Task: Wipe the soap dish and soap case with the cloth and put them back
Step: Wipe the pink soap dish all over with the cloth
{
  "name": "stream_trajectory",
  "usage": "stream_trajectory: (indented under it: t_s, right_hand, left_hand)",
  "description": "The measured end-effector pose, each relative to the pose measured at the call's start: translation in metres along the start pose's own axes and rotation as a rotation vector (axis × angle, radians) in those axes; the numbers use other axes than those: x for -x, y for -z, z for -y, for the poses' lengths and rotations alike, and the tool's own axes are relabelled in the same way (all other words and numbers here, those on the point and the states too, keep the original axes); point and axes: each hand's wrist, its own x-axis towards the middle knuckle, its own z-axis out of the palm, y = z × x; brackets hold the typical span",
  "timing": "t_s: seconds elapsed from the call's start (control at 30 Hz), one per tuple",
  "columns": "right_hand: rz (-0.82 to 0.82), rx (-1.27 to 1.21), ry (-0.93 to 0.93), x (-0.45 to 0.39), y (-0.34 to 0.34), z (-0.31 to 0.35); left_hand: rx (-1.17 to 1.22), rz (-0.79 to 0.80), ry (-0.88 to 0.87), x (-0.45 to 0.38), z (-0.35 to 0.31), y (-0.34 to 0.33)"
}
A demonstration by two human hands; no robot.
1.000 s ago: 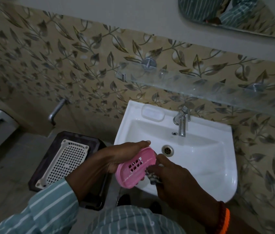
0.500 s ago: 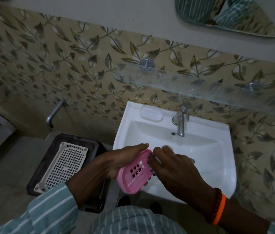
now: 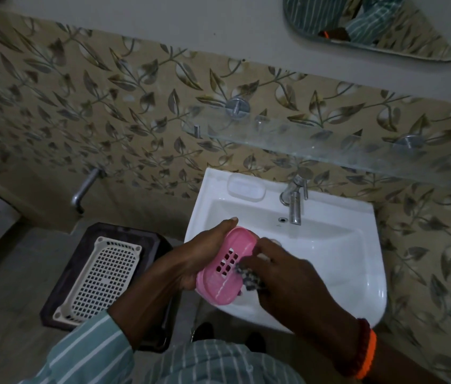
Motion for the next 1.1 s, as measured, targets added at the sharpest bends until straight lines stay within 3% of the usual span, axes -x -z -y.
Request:
stream_trajectory:
  t_s: [0.07,0.17,0.3,0.37,0.47,0.6,0.77,0.87,1.03,1.1]
  right_hand:
    - [-0.066,0.139,0.023,-0.007,0.005,-0.008]
    - [-0.102,0.221,0.030,-0.009,-0.003,-0.007]
    - [-0.146,-0.054,-0.101,-0.006,-0.016,0.005]
    - [-0.118,-0.137,-0.079,-0.001,-0.022,0.010]
    - [-0.064,-0.033,0.018,0.002,-0.017,0.008]
    - [-0.076,0.181,-0.034,-0.012,0.000,-0.006]
    - [-0.044,-0.137,-0.014,0.006,-0.019,0.013]
    - [0.000,-0.109,0.068,0.013,-0.022,0.016]
    - [-0.103,0.009,-0.116,-0.008,-0.005,-0.012]
    - [-0.115,-0.063,-0.110,-0.002,-0.010,-0.007]
  left_hand:
    - [0.004,0.054,0.074,0.004,-0.002,0.000]
    - [-0.075,0.039,0.015,0.004,-0.002,-0.002]
    - [-0.171,-0.035,-0.088,0.002,-0.002,-0.009]
    - [-0.173,-0.046,-0.105,0.002,-0.003,-0.009]
    - [-0.130,-0.054,-0.084,0.003,-0.001,-0.009]
    - [-0.117,-0.041,-0.062,0.001,0.001,-0.013]
    - [-0.159,-0.126,-0.135,-0.002,-0.003,-0.018]
    - [-0.203,-0.102,-0.110,-0.004,-0.003,-0.019]
    - [-0.107,-0.103,-0.110,-0.004,0.007,-0.021]
    - [-0.071,-0.149,-0.145,-0.005,0.005,-0.024]
